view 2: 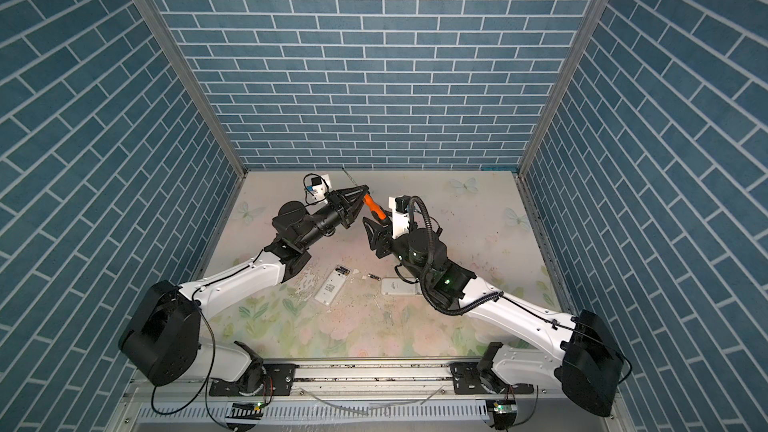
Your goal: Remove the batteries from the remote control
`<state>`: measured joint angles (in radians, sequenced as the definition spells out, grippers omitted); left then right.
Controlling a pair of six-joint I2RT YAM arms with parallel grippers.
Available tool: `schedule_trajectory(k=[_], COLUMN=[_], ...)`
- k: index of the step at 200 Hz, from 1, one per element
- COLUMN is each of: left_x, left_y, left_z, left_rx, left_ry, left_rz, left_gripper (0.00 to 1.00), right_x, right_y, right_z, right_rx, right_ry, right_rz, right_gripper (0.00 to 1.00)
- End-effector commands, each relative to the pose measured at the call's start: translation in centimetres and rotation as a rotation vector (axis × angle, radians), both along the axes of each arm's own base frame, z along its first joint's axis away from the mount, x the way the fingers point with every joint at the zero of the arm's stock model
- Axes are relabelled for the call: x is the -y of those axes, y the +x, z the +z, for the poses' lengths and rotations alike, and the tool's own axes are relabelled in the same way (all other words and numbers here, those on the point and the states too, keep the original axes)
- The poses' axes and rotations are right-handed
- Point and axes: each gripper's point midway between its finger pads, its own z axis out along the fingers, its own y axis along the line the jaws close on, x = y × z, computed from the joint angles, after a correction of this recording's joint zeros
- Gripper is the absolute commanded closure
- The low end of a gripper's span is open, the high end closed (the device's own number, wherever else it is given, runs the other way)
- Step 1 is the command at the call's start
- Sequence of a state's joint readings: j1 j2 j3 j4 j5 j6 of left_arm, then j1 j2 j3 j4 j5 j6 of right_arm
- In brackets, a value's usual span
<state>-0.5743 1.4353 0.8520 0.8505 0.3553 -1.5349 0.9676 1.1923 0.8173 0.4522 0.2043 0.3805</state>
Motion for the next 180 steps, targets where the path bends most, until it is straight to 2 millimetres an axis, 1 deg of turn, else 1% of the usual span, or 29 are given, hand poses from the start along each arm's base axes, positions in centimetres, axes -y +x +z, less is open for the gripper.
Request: schedule_trajectory(k=[1,28,67,93,135,155,180], left_x=[0.2,0.5,1.0,1.2,1.7,2.1,2.2], left_y=[-1.2,-1.6,-2.1,-2.2,-2.5,-2.6,-2.7], left_z=[2.2,2.4,2.0,1.8,1.3,1.0,0.5], left_rx=[0.057,0.059,0.049,0.043,0.035,0.029,0.023], left_ry=[-0.056,-0.068,-0.067,-0.064,-0.064,-0.063,-0.057], left_rz=[-0.025,-0.039,-0.052,-0.057,-0.072,-0.080,-0.085], left_gripper=[1.00,1.00,1.00,1.00,1.00,1.00,1.00], right_x=[-0.4,-0.5,-0.4,-0.4,0.0,0.2,0.5], right_y=[0.2,0.6,1.2,1.4,1.8,1.9,2.0], right_z=[3.9,4.7,5.7,6.0,6.1,6.3,6.7], right_rx=[0.097,0.116,0.141,0.148,0.152,0.153,0.154], right_ry=[0.052,0.063,0.092,0.101,0.110,0.115,0.116], right_rz=[-0.002,-0.009,-0.017,-0.019,-0.027,-0.027,-0.028], right_gripper=[0.44,0.49,0.55,0.61,0.69,0.77,0.89])
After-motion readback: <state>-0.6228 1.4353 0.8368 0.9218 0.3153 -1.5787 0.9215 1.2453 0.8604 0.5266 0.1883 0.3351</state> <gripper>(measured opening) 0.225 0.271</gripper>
